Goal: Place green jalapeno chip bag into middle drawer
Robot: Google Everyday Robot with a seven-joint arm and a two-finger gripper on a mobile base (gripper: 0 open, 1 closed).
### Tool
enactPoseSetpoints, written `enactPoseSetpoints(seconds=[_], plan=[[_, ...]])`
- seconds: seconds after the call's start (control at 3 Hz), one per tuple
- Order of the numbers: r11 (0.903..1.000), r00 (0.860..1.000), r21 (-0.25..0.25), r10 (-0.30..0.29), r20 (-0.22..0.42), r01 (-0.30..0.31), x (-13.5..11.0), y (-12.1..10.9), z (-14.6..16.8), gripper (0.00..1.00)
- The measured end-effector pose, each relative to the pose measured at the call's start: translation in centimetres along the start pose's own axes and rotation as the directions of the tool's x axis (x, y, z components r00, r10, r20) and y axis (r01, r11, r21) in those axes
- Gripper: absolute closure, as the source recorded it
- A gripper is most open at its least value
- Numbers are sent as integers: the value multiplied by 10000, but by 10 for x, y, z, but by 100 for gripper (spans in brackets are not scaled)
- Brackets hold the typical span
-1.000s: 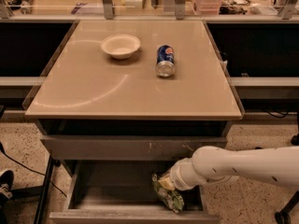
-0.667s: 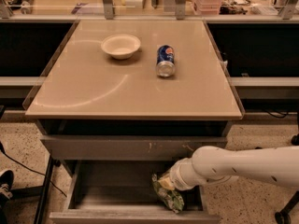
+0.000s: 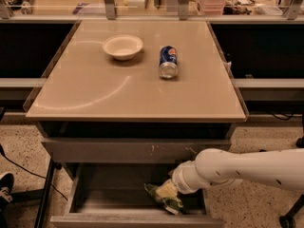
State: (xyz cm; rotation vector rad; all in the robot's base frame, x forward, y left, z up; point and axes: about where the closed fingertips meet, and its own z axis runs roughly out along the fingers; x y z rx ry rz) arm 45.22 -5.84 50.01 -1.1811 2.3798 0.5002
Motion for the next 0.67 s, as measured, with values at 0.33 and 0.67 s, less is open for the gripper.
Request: enactPoseSetpoints(seconds=[0.33, 0.67], plan=[[10000, 10000, 0, 0, 0, 0, 0, 0, 0, 0], [10000, 10000, -1, 0, 0, 0, 0, 0, 0, 0]])
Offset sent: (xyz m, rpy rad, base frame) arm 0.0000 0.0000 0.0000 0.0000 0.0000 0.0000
